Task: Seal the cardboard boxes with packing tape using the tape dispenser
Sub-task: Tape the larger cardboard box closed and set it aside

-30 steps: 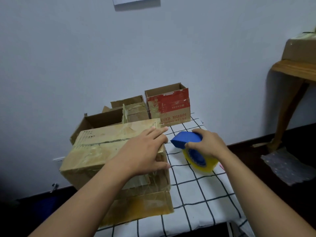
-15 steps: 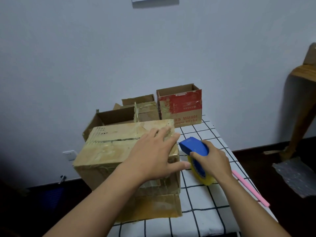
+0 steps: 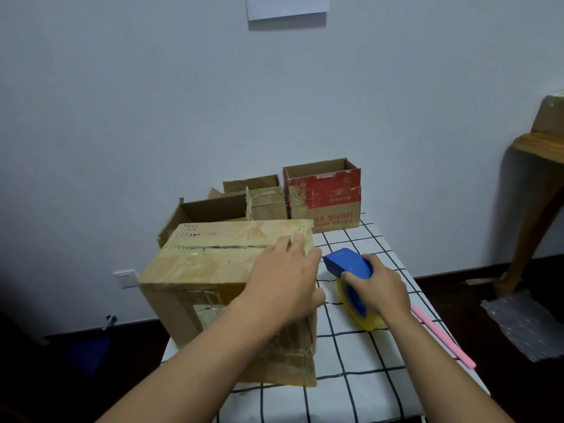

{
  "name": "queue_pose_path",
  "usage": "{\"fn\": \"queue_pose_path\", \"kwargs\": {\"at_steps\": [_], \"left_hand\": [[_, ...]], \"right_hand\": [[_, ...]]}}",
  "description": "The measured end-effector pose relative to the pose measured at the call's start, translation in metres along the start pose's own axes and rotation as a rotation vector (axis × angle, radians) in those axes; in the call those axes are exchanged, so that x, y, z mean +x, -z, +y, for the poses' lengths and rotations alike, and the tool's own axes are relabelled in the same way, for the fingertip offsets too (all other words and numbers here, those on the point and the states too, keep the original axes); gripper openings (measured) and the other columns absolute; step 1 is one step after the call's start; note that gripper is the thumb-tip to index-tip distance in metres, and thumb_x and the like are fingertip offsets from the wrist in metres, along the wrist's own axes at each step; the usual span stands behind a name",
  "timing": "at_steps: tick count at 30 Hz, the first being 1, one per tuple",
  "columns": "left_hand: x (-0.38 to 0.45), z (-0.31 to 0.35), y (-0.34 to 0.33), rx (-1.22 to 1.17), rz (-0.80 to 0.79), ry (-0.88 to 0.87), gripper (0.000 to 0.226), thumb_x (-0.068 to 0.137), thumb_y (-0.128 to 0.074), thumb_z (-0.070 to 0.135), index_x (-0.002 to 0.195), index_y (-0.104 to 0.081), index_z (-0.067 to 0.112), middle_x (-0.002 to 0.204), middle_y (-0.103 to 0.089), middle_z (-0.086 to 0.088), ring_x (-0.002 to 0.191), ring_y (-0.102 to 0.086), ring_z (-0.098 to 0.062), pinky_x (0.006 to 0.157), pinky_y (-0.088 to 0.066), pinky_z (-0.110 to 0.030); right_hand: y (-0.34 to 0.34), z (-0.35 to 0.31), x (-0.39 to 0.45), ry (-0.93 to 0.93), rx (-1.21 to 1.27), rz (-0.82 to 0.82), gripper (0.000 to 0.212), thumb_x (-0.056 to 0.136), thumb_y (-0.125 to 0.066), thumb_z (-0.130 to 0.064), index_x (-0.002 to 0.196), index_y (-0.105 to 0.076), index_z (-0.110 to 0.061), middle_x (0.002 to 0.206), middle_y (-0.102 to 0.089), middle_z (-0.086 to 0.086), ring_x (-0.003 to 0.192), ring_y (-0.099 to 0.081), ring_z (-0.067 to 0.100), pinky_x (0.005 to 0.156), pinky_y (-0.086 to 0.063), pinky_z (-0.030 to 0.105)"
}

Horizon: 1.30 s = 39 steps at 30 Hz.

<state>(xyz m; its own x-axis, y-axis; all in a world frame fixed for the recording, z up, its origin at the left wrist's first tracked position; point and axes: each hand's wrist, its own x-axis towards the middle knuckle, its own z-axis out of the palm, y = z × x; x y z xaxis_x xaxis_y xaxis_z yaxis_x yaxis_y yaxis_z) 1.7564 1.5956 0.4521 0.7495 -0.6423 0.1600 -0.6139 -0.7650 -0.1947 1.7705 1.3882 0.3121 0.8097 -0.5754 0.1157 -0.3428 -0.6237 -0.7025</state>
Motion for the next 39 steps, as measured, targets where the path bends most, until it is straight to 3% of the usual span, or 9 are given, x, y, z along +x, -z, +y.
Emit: {"fn": "queue_pose_path", "kwargs": {"at_steps": [5, 11, 15, 21, 24, 26, 29, 35, 39], "left_hand": [[-0.019, -0.006, -0.004, -0.056, 0.025, -0.019, 0.064, 0.093, -0.046, 0.052, 0.149, -0.026, 0.029, 0.163, -0.015, -0.009, 0.145, -0.018, -0.029, 0.117, -0.023, -0.043], [-0.017, 0.0, 0.0, -0.051, 0.0, -0.014, 0.05, 0.094, -0.05, 0.055, 0.136, -0.047, 0.029, 0.162, -0.012, -0.016, 0.142, -0.023, -0.034, 0.115, -0.026, -0.046], [-0.011, -0.002, 0.003, 0.032, -0.087, -0.107, 0.062, 0.089, -0.057, 0.061, 0.14, -0.045, 0.027, 0.164, 0.01, -0.009, 0.136, -0.029, -0.041, 0.11, -0.031, -0.051], [0.0, 0.005, 0.007, 0.085, -0.148, -0.007, 0.062, 0.092, -0.052, 0.061, 0.139, -0.05, 0.02, 0.164, 0.002, -0.014, 0.143, -0.021, -0.046, 0.114, -0.024, -0.056], [0.003, 0.024, 0.004, 0.063, -0.095, 0.155, 0.072, 0.097, -0.043, 0.058, 0.154, -0.024, 0.018, 0.162, 0.001, -0.023, 0.144, -0.017, -0.049, 0.114, -0.019, -0.058], [0.007, 0.03, 0.005, 0.052, -0.076, 0.295, 0.076, 0.1, -0.043, 0.048, 0.156, -0.009, 0.011, 0.16, -0.005, -0.029, 0.143, -0.019, -0.051, 0.113, -0.023, -0.057], [0.011, 0.028, 0.011, 0.021, -0.116, 0.429, 0.067, 0.099, -0.047, 0.024, 0.152, -0.016, -0.002, 0.151, -0.029, -0.033, 0.136, -0.033, -0.049, 0.11, -0.036, -0.052], [-0.034, 0.028, 0.027, 0.011, -0.064, 0.386, 0.063, 0.094, -0.055, 0.02, 0.148, -0.028, 0.003, 0.144, -0.042, -0.023, 0.132, -0.041, -0.04, 0.106, -0.041, -0.047], [-0.091, 0.015, 0.038, 0.005, 0.205, 0.212, 0.063, 0.093, -0.058, 0.021, 0.146, -0.026, 0.012, 0.145, -0.043, -0.01, 0.128, -0.045, -0.027, 0.096, -0.045, -0.037]], "right_hand": [[-0.003, -0.002, 0.005, -0.012, -0.026, -0.009, 0.07, 0.073, -0.057, -0.067, 0.134, -0.045, -0.036, 0.1, -0.058, -0.007, 0.088, -0.056, 0.02, 0.06, -0.045, 0.033], [-0.008, -0.004, 0.009, -0.031, -0.087, 0.013, 0.069, 0.071, -0.056, -0.069, 0.132, -0.046, -0.038, 0.097, -0.057, -0.008, 0.085, -0.054, 0.019, 0.055, -0.039, 0.03], [-0.01, 0.001, 0.008, -0.014, -0.098, 0.03, 0.068, 0.073, -0.058, -0.069, 0.131, -0.046, -0.037, 0.095, -0.056, -0.008, 0.082, -0.054, 0.018, 0.052, -0.036, 0.028], [-0.007, -0.002, -0.006, -0.007, -0.046, 0.071, 0.067, 0.077, -0.063, -0.062, 0.135, -0.047, -0.033, 0.096, -0.053, -0.005, 0.085, -0.051, 0.02, 0.061, -0.04, 0.032], [-0.007, -0.007, -0.027, 0.025, 0.006, 0.11, 0.064, 0.078, -0.063, -0.064, 0.132, -0.048, -0.033, 0.093, -0.053, -0.004, 0.083, -0.05, 0.02, 0.065, -0.04, 0.034], [-0.007, -0.008, -0.043, 0.042, 0.045, 0.111, 0.06, 0.077, -0.062, -0.065, 0.127, -0.048, -0.035, 0.091, -0.056, -0.004, 0.081, -0.053, 0.02, 0.063, -0.042, 0.034], [-0.009, -0.009, -0.064, 0.046, 0.048, 0.104, 0.057, 0.077, -0.064, -0.059, 0.126, -0.046, -0.037, 0.088, -0.056, -0.005, 0.077, -0.055, 0.018, 0.058, -0.04, 0.031], [0.001, -0.002, -0.062, -0.006, 0.085, 0.06, 0.057, 0.08, -0.063, -0.057, 0.129, -0.046, -0.033, 0.092, -0.057, 0.0, 0.082, -0.057, 0.025, 0.065, -0.047, 0.036], [0.0, 0.005, -0.058, 0.014, 0.061, 0.049, 0.061, 0.078, -0.06, -0.06, 0.131, -0.044, -0.033, 0.092, -0.057, 0.001, 0.082, -0.057, 0.025, 0.065, -0.047, 0.037]]}}
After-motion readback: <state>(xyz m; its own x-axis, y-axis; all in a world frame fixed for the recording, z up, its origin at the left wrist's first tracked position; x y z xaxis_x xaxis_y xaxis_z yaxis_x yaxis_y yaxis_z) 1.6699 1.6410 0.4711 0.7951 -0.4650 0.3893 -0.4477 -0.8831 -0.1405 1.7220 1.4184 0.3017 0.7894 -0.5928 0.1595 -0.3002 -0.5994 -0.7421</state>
